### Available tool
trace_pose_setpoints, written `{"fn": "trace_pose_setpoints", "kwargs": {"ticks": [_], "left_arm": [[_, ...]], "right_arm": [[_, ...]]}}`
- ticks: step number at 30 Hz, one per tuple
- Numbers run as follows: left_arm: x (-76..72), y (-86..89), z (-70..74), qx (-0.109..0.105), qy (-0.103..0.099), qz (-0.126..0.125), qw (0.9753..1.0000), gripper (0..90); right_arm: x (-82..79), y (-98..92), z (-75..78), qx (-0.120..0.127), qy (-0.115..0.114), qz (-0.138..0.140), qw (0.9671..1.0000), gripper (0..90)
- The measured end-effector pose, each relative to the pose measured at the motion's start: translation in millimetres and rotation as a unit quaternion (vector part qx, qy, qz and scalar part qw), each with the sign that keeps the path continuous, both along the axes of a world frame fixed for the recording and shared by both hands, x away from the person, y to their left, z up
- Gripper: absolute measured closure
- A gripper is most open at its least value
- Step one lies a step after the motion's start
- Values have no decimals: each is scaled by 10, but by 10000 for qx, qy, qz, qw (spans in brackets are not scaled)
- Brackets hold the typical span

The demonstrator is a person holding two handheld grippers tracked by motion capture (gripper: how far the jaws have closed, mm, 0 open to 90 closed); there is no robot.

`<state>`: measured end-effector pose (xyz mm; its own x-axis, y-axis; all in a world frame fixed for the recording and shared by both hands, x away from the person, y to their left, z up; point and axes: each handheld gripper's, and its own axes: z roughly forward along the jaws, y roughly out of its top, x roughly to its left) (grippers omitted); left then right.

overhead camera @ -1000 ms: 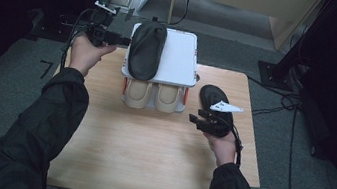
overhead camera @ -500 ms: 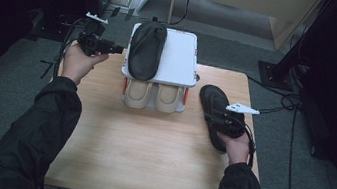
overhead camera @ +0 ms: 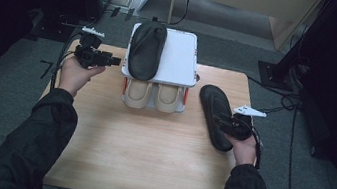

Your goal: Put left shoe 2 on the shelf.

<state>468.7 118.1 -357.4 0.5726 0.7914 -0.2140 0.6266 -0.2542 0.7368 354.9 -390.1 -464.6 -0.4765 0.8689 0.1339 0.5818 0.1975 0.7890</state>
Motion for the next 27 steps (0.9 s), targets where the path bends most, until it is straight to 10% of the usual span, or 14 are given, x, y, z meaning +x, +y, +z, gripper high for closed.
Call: {"fn": "trace_pose_setpoints", "kwargs": {"ticks": [27], "left_arm": [[-313,17,-424,37,-122,36,9999,508]], "right_arm": [[81,11,-90,-459,50,-258,9986,695]]}}
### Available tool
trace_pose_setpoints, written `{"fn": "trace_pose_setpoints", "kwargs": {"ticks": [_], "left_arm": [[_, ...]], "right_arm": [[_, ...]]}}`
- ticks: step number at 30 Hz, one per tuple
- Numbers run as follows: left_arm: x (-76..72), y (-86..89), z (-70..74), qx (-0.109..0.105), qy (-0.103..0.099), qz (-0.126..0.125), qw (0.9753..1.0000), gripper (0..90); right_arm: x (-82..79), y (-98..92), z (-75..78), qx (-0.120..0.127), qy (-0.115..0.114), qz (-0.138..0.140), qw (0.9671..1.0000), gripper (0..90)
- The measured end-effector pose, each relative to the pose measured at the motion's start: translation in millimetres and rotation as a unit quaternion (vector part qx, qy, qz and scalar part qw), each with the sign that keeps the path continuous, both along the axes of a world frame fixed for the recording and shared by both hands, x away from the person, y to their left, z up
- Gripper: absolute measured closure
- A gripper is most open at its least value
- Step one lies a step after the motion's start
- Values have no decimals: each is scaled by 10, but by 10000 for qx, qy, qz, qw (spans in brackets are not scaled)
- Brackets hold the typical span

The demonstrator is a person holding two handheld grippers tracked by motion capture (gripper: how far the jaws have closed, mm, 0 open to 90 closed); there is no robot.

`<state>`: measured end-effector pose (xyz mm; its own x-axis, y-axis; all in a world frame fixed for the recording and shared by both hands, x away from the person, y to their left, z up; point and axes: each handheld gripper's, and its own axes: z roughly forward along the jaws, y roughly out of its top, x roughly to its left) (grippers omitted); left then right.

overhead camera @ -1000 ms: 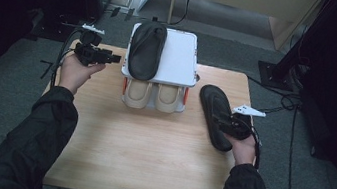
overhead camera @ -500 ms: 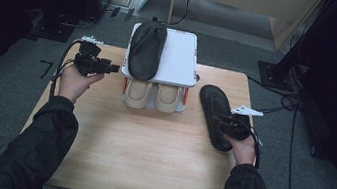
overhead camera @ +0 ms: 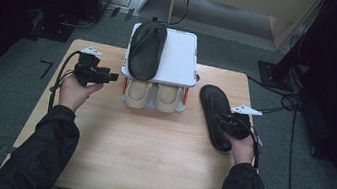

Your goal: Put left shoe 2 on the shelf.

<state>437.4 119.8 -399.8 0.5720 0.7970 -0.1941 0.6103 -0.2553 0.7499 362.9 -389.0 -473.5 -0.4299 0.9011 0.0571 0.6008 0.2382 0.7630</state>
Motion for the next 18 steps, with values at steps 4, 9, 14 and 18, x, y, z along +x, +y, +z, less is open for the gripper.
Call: {"fn": "trace_pose_setpoints", "kwargs": {"ticks": [4,9,14,18], "left_arm": [[-43,14,-23,-139,4,7,9999,507],[-77,21,-18,-103,-54,-23,9999,506],[-92,28,-31,-169,-49,-29,9998,504],[-92,16,-51,-169,-64,-66,9998,502]], "right_arm": [[17,23,-57,-76,242,116,9996,684],[27,41,-64,-137,269,135,9995,687],[29,74,-65,-44,297,133,9995,687],[33,121,-63,-10,300,201,9993,682]]}}
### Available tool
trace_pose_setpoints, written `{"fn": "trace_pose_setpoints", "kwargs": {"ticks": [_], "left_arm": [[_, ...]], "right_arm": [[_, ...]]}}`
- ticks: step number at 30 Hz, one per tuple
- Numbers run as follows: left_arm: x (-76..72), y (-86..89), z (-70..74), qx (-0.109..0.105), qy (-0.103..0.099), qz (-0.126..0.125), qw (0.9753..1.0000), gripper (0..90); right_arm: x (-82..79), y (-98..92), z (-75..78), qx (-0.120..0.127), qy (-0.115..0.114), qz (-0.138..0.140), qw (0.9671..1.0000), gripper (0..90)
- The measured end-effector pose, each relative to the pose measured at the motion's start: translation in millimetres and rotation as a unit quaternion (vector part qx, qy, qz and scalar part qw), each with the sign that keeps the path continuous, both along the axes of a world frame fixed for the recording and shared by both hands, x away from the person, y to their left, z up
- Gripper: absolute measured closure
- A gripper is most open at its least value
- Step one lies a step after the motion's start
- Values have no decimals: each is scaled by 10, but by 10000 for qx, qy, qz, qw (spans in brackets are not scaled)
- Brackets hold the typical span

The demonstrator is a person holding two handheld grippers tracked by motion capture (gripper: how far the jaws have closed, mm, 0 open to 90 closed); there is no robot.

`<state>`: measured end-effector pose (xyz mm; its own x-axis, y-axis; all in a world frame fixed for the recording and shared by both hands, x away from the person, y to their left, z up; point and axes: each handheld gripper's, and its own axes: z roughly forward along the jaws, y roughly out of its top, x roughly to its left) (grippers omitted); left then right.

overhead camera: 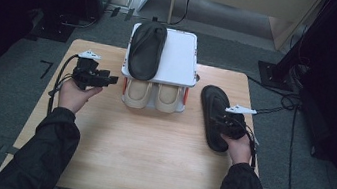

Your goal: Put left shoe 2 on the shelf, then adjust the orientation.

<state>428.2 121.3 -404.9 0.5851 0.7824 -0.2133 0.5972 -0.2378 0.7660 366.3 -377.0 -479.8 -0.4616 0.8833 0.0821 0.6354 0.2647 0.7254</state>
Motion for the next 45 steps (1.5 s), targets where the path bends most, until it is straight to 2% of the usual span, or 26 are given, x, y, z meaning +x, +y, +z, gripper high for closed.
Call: {"fn": "trace_pose_setpoints", "kwargs": {"ticks": [6,10,15,20,28,32,36,41,45], "left_arm": [[-6,-4,-9,7,-4,-41,10000,502],[2,11,-20,-8,26,-15,10000,500],[4,25,-26,-21,48,-3,10000,501],[2,29,-37,-43,82,-20,10000,499],[5,34,-66,-46,134,-41,9999,498],[7,37,-83,-22,156,-59,9999,498],[6,33,-97,-57,176,-59,9998,498],[7,27,-113,-49,196,-114,9997,498],[7,17,-140,-60,248,-134,9996,498]], "right_arm": [[10,91,-5,93,19,86,9999,665],[26,102,-22,256,69,88,9996,658],[30,78,-14,287,92,34,9995,635],[15,-30,66,325,-58,-89,9994,624],[-10,-204,206,323,-475,-336,9978,548],[31,-285,165,341,-405,-508,9973,517],[68,-308,92,366,-237,-570,9974,506],[106,-311,39,359,-241,-648,9970,499],[156,-339,-39,294,-93,-718,9969,503]]}}
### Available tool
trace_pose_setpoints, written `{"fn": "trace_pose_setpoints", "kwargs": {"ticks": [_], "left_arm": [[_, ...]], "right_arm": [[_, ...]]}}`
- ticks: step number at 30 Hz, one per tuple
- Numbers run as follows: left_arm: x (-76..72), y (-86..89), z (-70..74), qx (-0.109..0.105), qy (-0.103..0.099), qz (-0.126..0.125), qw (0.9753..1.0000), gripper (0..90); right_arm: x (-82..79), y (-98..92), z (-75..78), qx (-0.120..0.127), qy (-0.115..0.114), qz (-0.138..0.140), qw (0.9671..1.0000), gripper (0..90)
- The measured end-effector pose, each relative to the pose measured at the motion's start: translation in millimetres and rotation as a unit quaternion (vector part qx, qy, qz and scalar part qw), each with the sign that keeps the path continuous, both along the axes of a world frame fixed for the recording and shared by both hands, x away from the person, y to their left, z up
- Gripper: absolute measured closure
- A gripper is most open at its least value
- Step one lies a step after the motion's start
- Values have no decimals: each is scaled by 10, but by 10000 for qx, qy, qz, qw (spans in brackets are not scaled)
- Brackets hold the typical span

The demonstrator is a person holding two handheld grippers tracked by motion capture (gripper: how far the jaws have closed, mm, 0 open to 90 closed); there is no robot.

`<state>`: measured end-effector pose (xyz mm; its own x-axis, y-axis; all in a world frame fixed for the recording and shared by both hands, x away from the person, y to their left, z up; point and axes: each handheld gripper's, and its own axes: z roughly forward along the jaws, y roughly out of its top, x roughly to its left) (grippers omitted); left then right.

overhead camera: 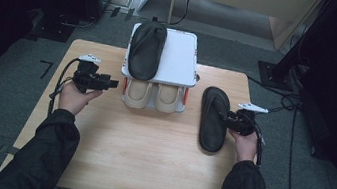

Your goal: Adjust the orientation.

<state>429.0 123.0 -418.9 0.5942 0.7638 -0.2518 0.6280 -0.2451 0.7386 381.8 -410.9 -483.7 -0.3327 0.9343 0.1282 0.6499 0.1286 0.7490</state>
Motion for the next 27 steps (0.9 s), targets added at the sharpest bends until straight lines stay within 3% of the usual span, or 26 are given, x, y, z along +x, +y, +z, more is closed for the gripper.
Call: {"fn": "trace_pose_setpoints", "kwargs": {"ticks": [7,11,18,27], "left_arm": [[2,1,-12,19,23,-27,10000,499],[1,0,-14,-1,44,-28,10000,499],[-8,1,-4,34,-37,0,10000,504],[-10,6,-1,64,-55,19,10000,507]], "right_arm": [[57,-37,-85,147,99,-51,9998,554],[61,-37,-91,36,60,-115,9999,623],[88,-58,-87,278,203,-284,9990,668],[93,6,-42,191,336,-448,9982,730]]}}
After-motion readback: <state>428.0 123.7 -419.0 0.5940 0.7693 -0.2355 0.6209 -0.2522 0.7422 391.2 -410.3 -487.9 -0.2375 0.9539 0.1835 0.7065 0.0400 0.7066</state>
